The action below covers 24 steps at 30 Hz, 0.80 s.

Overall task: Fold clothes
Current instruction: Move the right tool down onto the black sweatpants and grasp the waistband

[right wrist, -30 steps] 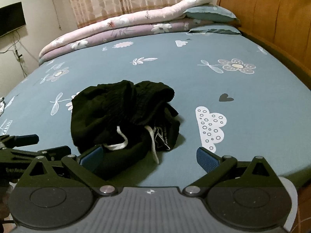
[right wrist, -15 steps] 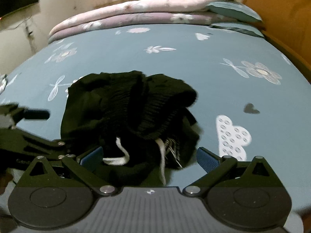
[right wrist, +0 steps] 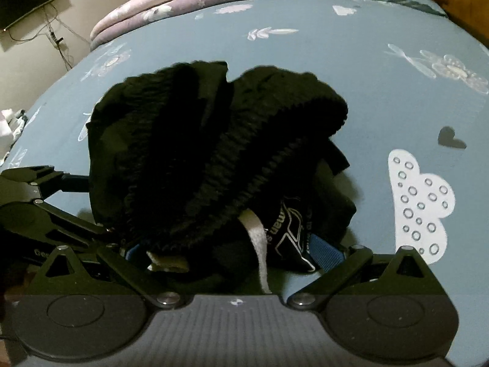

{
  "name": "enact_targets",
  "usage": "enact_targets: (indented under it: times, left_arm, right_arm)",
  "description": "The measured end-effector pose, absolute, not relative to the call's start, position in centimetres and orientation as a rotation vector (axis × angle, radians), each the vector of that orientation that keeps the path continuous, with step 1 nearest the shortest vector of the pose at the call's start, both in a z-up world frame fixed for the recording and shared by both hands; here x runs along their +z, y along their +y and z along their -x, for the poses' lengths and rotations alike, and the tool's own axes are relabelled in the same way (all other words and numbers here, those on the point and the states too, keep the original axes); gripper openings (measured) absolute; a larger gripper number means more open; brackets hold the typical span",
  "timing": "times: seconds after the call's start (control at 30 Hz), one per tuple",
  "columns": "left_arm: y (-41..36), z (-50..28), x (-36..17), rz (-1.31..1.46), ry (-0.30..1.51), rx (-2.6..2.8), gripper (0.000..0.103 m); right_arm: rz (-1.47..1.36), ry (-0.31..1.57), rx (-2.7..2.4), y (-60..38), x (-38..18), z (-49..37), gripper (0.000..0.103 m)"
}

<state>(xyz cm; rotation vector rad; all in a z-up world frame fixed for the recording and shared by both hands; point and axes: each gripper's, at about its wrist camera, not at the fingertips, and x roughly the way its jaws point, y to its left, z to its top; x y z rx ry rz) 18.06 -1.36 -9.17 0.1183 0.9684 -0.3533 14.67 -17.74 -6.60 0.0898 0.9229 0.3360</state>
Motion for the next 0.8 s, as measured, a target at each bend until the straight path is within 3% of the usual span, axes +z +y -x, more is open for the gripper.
enact_targets:
  times: [0.33,0.8]
  left_arm:
    - [-0.1,-17.0,-9.6,-0.138,0.947,-0.434,0.103]
    - [-2.4,-13.6,0.3,-0.585,0.592,-0.666,0.102]
  right_arm:
    - [-0.046,0.841,0.384,-18.0,-6.6,-12.7,0.103]
    - [0.000,0.685,0.463,-21.1,-0.5,-8.7,0.100]
